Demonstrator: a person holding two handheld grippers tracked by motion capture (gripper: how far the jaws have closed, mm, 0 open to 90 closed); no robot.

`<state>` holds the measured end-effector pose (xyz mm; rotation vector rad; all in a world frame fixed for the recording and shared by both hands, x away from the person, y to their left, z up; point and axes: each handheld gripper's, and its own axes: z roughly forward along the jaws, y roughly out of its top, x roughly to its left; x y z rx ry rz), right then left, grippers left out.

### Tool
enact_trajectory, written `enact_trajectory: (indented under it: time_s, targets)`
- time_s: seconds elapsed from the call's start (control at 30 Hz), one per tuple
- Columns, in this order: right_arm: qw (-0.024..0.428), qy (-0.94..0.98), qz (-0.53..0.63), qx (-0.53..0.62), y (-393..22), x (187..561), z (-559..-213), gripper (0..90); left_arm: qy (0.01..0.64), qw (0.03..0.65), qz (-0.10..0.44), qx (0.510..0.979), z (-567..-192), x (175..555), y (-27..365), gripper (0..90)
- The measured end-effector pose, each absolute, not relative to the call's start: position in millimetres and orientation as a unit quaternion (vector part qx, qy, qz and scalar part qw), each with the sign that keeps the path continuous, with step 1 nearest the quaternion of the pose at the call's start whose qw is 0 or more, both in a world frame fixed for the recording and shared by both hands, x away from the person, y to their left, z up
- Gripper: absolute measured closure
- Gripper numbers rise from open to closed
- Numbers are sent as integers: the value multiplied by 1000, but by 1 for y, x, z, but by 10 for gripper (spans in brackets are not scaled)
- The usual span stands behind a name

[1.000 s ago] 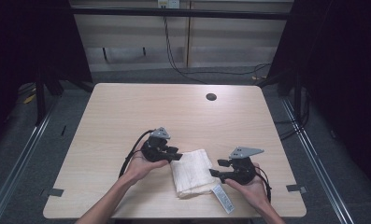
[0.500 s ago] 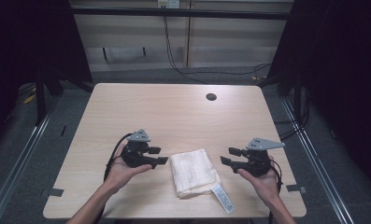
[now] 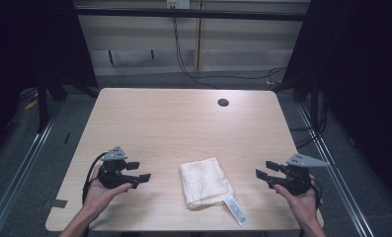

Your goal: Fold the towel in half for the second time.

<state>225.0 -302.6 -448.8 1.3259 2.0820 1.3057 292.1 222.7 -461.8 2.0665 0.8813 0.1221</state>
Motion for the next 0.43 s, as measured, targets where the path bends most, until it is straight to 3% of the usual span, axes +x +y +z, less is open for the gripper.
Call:
enact_trajectory:
  time_s: [0.43]
  targets:
    - [183, 729, 453, 479, -312, 219, -466, 374, 382, 438, 64, 811, -474, 279, 244, 268]
